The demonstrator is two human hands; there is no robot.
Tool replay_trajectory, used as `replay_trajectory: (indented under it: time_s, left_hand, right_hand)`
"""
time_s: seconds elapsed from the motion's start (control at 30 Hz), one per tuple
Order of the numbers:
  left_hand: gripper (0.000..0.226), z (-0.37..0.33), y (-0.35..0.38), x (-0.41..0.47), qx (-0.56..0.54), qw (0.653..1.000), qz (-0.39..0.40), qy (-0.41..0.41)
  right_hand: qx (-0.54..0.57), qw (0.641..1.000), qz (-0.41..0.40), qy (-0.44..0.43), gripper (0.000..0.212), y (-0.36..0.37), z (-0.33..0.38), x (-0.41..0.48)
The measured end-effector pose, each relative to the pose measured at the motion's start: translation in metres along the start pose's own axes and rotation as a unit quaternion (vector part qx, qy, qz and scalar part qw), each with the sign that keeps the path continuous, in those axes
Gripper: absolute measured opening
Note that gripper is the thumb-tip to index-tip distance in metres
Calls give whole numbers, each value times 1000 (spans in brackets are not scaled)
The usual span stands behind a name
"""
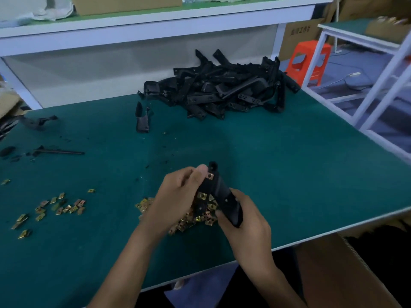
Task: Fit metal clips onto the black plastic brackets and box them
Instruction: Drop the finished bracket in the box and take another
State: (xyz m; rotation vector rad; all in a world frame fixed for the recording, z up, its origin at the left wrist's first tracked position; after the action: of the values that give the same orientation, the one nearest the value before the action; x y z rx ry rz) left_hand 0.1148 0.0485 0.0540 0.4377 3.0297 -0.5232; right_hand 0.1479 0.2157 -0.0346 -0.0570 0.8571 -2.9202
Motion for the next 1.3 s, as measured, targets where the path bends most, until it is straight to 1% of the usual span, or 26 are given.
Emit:
replay_trajectory:
  time_s: [0.03,0.1,0.17,0.27,0.37,0.43,0.5,0.53,0.57,0.6,0.67,0.7,0.73,0.8,0.87,0.9,0.97,1.03,1.07,1.13,1.17,1.23,1.3]
  left_hand:
    - [66,-1,3,0,-6,1000,-1,3]
    - [56,2,10,1,-29,1000,-6,1]
    - [47,7,20,6,-53,998,12,9]
    - [48,21,42,17,-91,995,48,17]
    - [53,32,61,27,-80,994,68,13]
    - [57,46,70,42,-88,991,94,-20]
    - [56,61,77,55,-100,984,131,-64]
    - [53,66,77,58,-105,982,138,-72]
    - [52,68,77,58,-104,982,143,-64]
    - [50,67,78,55,-97,984,142,-51]
    - [47,62,74,47,-76,987,140,-31]
    - [47,61,71,43,-86,986,139,-28]
    - [48,59,67,40,-101,986,133,-26]
    - [47,57,56,30,-89,990,107,-10]
    - [47,59,43,19,-56,995,77,2]
    - [52,63,36,14,-51,997,61,-3]
    - [65,66,26,4,-51,997,47,-20]
    - [66,67,21,-1,-30,998,33,-49]
    - [59,65,19,-3,-20,998,26,-55]
    - [33,62,12,-5,-3,999,-4,-54]
    - [24,60,8,-3,6,998,-17,-57]
    - [24,62,-5,5,25,997,-53,-52]
    - [24,66,-22,18,37,995,-80,-42]
  right_hand:
    - [30,999,-2,15,53,-4,-1,-4]
    - [90,995,-20,36,53,-15,-7,-19]
    - [112,989,-70,59,52,-31,-20,-45]
    - [140,972,-162,101,49,-62,-52,-97]
    - [152,946,-236,165,53,-94,-82,-151]
    - [131,921,-291,222,57,-120,-100,-178]
    - [126,893,-338,268,50,-154,-119,-195]
    - [124,884,-357,277,49,-173,-130,-197]
    - [120,876,-375,280,53,-194,-143,-196]
    - [121,868,-390,283,64,-217,-158,-193]
    - [162,847,-403,308,95,-264,-187,-182]
    - [181,837,-397,331,106,-283,-199,-176]
    - [182,830,-385,360,110,-295,-210,-171]
    - [157,833,-353,397,103,-297,-224,-160]
    - [144,852,-336,376,88,-272,-225,-144]
    - [138,867,-322,355,80,-256,-220,-135]
    - [112,900,-283,311,61,-224,-202,-119]
    - [75,929,-260,251,39,-198,-175,-106]
    - [53,942,-253,213,32,-188,-157,-99]
    - [16,962,-239,133,28,-166,-117,-82]
    - [4,969,-226,96,27,-154,-96,-74]
    - [-7,982,-185,31,22,-126,-54,-56]
    - [5,991,-132,-13,20,-95,-24,-38]
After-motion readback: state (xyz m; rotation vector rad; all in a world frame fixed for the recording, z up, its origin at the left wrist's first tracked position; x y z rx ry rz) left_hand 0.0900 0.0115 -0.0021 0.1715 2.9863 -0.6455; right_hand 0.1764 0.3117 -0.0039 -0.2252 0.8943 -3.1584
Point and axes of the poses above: each hand's wrist, its own x-axis towards the middle knuckle, its own y-axis out of the palm, z = x × y, the point moved 3 cm from there along x, towards the middle knuckle, and after that the axes turned 15 degrees about z, right-handed, at the moved point
